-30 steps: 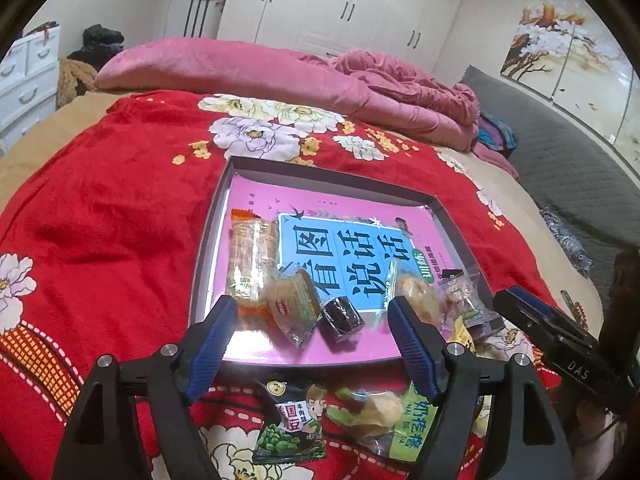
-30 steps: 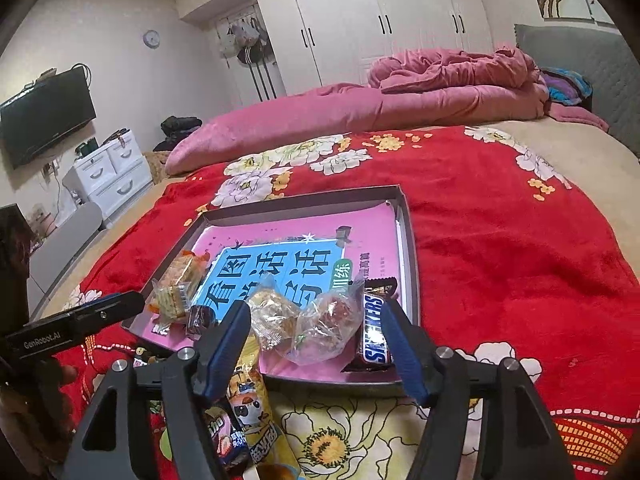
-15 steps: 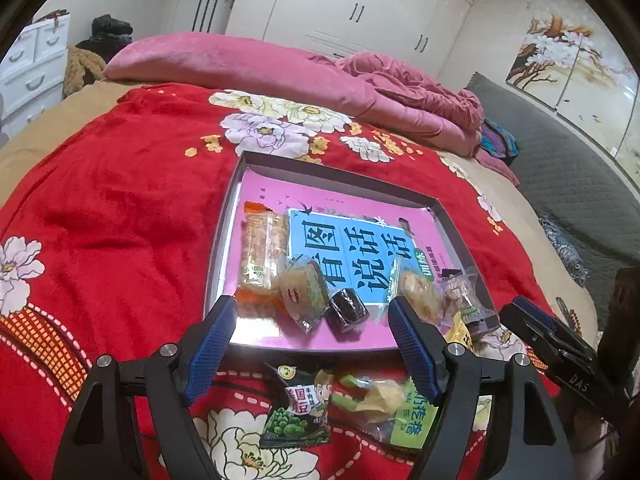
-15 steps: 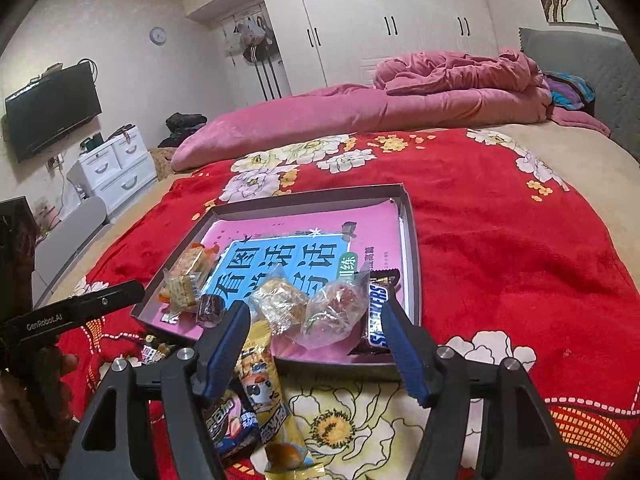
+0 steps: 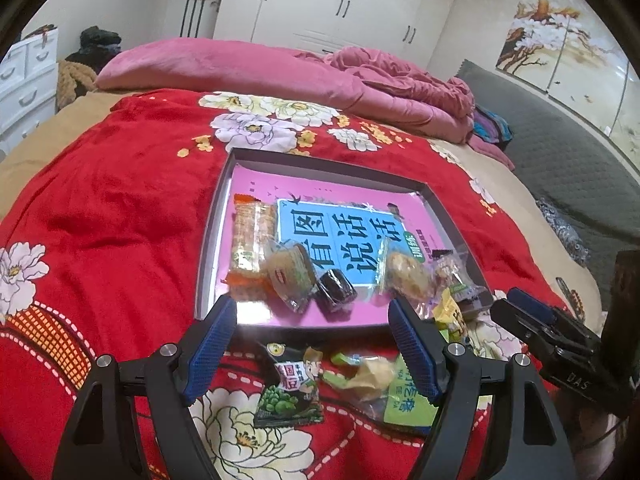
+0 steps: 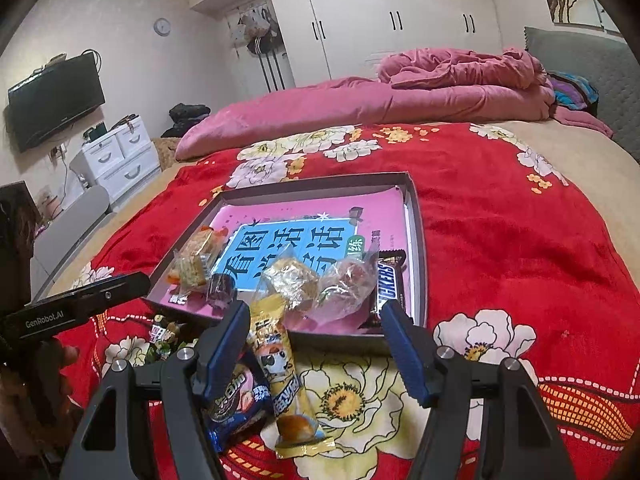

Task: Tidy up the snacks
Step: 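Withdraw both open tools from the tray toward the snack pile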

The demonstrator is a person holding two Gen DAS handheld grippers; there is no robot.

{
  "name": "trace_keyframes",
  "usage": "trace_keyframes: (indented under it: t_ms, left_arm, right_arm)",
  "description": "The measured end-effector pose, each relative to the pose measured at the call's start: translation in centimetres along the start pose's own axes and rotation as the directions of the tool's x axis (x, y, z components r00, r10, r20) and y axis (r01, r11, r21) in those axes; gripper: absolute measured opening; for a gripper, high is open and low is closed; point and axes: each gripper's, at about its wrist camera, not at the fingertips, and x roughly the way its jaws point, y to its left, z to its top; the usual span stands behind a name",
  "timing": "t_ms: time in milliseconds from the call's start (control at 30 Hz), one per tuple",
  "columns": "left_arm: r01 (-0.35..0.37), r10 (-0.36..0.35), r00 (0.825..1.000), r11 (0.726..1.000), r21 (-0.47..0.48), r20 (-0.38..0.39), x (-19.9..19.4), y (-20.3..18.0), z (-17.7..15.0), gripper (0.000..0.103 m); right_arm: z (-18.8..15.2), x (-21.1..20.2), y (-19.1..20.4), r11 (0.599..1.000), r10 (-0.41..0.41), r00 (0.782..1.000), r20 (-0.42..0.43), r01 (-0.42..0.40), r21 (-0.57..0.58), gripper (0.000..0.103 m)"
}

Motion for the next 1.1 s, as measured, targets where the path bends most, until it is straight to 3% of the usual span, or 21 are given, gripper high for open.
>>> trace_keyframes:
  t_ms: [1100]
  left_arm:
    - [0.014,-0.008,0.997,0.997,0.073,-0.082,0.2,-2.0,-2.2,0.079]
  right_arm:
    - [-2.0,-0.1,1.0,1.0,-0.018,0.996,-0.084,0.017,-0.017,0.068]
